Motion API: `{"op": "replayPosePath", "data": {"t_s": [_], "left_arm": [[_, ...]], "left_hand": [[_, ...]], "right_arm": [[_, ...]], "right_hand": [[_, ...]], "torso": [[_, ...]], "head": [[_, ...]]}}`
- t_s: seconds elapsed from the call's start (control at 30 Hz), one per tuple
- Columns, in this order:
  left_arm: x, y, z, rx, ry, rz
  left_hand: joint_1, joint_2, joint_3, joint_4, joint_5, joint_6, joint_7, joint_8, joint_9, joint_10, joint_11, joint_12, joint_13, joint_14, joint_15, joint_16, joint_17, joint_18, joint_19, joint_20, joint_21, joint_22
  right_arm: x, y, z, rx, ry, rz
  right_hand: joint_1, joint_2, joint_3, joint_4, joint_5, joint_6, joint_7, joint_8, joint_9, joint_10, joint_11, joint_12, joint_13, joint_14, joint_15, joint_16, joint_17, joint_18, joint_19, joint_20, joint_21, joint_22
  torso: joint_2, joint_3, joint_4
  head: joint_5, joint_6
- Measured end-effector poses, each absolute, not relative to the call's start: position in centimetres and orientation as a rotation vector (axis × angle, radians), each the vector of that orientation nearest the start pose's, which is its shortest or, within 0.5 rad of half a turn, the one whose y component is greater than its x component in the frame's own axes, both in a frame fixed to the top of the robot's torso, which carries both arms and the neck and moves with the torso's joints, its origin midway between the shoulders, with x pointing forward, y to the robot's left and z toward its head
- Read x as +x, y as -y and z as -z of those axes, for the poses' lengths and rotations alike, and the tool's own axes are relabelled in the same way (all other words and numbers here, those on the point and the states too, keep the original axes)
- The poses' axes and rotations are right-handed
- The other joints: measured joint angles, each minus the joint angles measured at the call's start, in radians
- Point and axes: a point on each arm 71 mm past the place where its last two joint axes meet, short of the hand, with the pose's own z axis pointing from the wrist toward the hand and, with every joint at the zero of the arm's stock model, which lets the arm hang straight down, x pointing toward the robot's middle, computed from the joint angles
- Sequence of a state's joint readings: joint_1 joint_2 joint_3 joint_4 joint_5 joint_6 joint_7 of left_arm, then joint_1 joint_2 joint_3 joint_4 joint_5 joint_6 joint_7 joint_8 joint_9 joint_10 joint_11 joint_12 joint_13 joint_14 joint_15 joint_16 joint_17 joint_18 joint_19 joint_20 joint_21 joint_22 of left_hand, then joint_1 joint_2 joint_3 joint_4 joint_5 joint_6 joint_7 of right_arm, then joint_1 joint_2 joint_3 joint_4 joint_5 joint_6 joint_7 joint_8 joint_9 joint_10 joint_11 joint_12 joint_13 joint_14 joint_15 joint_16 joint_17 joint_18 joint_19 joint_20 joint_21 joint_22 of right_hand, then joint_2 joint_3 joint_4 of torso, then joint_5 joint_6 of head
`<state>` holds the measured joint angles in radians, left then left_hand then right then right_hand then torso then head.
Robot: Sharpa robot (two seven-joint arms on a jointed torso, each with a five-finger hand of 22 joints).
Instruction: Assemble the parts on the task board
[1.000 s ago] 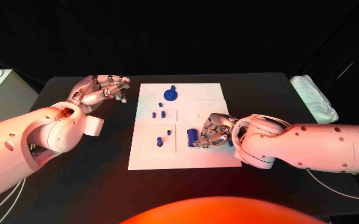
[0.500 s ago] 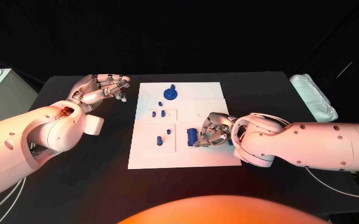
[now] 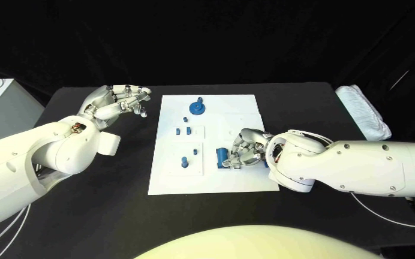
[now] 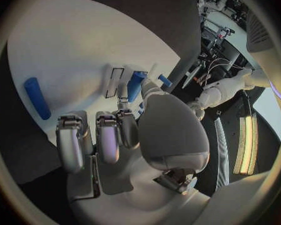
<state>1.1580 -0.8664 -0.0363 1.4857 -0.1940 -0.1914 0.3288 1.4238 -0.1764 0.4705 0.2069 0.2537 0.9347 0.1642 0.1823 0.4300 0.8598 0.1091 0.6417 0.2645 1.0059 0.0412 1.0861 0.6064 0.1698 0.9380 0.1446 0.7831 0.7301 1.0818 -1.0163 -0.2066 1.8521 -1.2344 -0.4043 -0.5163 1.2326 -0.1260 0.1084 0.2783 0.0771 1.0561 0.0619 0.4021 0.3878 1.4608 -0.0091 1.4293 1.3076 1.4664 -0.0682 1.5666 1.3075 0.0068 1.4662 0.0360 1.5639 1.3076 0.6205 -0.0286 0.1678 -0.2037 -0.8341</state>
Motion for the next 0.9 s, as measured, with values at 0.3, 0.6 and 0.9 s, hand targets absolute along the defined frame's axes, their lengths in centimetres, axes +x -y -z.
{"op": "replayPosePath", "data": {"t_s": [0.3,0.6,0.9], "left_arm": [[48.5,-22.2,20.1,-0.955,-1.591,1.508],[48.5,-22.2,20.1,-0.955,-1.591,1.508],[48.6,-22.1,20.1,-0.955,-1.591,1.508]], "left_hand": [[0.000,0.000,0.000,0.000,0.000,0.000,0.000,0.000,-0.001,0.000,0.000,0.000,0.000,0.000,0.000,0.000,0.000,0.000,0.000,0.000,0.000,0.000],[0.000,0.000,0.000,0.000,0.000,0.000,0.000,0.000,-0.001,0.000,0.000,0.000,0.000,0.000,0.000,0.000,0.000,0.000,0.000,0.000,0.000,0.000],[0.000,0.000,0.000,0.000,0.000,0.000,0.000,0.000,-0.001,0.000,0.000,0.000,0.000,0.000,0.000,0.000,0.000,0.000,0.000,0.000,0.000,0.000]], "right_arm": [[36.8,21.8,27.3,0.303,-2.072,-0.464],[36.4,22.6,26.8,0.335,-2.031,-0.496],[36.2,23.6,25.5,0.448,-1.920,-0.636]], "right_hand": [[0.006,-0.004,0.005,-0.001,0.003,0.000,0.000,0.000,-0.001,0.000,0.000,0.000,0.000,0.000,0.000,0.000,0.000,0.000,0.000,0.000,0.000,0.000],[0.002,-0.017,-0.002,0.006,0.025,-0.014,0.009,-0.003,-0.008,0.000,0.000,-0.012,0.000,0.000,0.000,0.000,0.000,0.000,0.000,0.000,0.000,0.000],[0.000,-0.019,-0.013,0.009,0.026,-0.050,0.024,-0.023,-0.016,0.005,0.012,-0.034,0.000,0.000,0.000,0.000,0.000,0.000,0.000,0.000,0.000,0.000]], "torso": [[-0.001,-0.0004,-0.0004],[-0.002,-0.0004,-0.0009],[-0.002,-0.0003,-0.0009]], "head": [[-0.001,-0.002],[-0.006,0.002],[-0.014,0.008]]}}
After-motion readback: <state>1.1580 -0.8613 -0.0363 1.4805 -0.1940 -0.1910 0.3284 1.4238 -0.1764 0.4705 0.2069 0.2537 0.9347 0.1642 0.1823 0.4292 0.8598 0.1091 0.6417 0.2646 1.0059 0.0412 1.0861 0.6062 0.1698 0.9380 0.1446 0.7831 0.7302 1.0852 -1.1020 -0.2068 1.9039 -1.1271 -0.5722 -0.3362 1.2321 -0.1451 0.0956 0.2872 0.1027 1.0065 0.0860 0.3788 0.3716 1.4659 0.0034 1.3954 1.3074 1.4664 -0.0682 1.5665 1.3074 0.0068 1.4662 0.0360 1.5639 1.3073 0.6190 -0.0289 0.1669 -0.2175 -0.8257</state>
